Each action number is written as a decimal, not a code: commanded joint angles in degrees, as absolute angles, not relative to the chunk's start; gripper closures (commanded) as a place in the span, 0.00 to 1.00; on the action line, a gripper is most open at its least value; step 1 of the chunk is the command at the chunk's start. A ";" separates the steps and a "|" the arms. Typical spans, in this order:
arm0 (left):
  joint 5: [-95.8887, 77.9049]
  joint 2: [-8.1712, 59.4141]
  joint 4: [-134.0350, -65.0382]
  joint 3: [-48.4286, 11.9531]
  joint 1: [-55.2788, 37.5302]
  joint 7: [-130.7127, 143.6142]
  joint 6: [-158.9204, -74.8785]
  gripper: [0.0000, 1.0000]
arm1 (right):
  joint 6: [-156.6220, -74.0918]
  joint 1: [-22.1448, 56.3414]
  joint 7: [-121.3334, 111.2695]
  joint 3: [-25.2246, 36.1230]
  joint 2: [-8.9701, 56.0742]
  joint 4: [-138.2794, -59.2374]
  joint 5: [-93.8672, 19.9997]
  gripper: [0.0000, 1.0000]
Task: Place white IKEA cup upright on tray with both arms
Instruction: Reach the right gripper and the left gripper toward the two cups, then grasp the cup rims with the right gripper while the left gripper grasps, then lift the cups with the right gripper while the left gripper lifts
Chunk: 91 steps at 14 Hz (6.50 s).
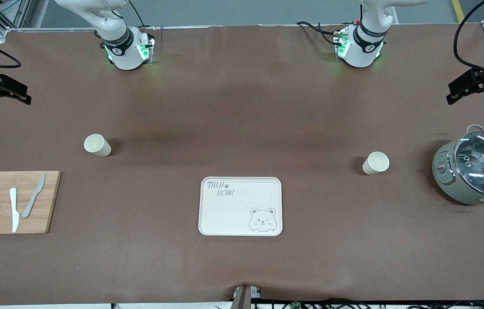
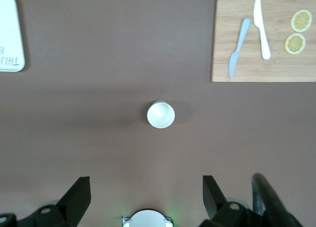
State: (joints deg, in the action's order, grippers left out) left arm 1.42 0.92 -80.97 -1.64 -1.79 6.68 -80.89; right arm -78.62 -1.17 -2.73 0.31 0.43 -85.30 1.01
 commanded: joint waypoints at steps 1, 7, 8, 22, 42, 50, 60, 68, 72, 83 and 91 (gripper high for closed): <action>1.06 0.88 -79.80 -1.76 -1.67 5.45 -80.07 0.00 | -78.84 -1.75 -2.37 0.35 -0.09 -85.08 -3.57 0.00; 1.58 4.56 -79.80 -1.49 -2.02 5.88 -80.42 0.00 | -79.10 -2.55 -2.55 0.18 0.26 -84.99 -4.48 0.00; 1.67 5.61 -79.80 -1.58 -2.11 6.06 -80.68 0.00 | -79.01 -2.90 -2.64 0.26 0.35 -84.99 -4.40 0.00; 1.67 6.49 -102.48 -1.67 -1.58 8.34 -111.16 0.00 | -86.30 -3.86 -4.92 2.72 13.62 -85.17 0.70 0.00; 3.08 11.61 -122.59 -1.76 0.79 6.95 -136.05 0.00 | -123.48 -7.12 -4.13 2.81 9.67 -127.61 -2.29 0.00; 2.99 13.79 -124.45 -1.85 0.62 5.36 -135.97 0.00 | -129.81 -7.29 -4.04 2.81 10.63 -132.01 -2.29 0.38; 2.99 17.57 -124.54 -1.93 0.44 5.71 -138.69 0.00 | -135.09 -7.65 -3.52 2.72 11.60 -134.38 -3.07 1.00; 2.99 20.30 -123.58 -1.93 0.35 6.50 -141.94 1.00 | -123.08 -7.38 -3.43 2.72 11.60 -126.76 -4.31 1.00; 2.99 17.59 -122.00 -2.02 0.35 6.15 -140.37 1.00 | -113.75 -7.38 -2.73 2.72 11.60 -119.63 -4.39 1.00; 1.05 18.63 -100.04 -7.03 -2.72 17.73 -113.75 1.00 | -92.74 -3.18 11.23 2.20 11.69 -100.83 -4.39 1.00; 1.40 21.26 -95.89 -7.29 -12.73 35.22 -112.85 1.00 | -90.88 2.45 24.25 2.11 11.69 -97.29 -9.57 1.00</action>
State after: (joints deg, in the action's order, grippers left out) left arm 1.36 19.43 -97.67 -7.53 -10.71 31.48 -114.24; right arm -91.54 1.84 21.74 1.85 11.83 -98.13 -7.54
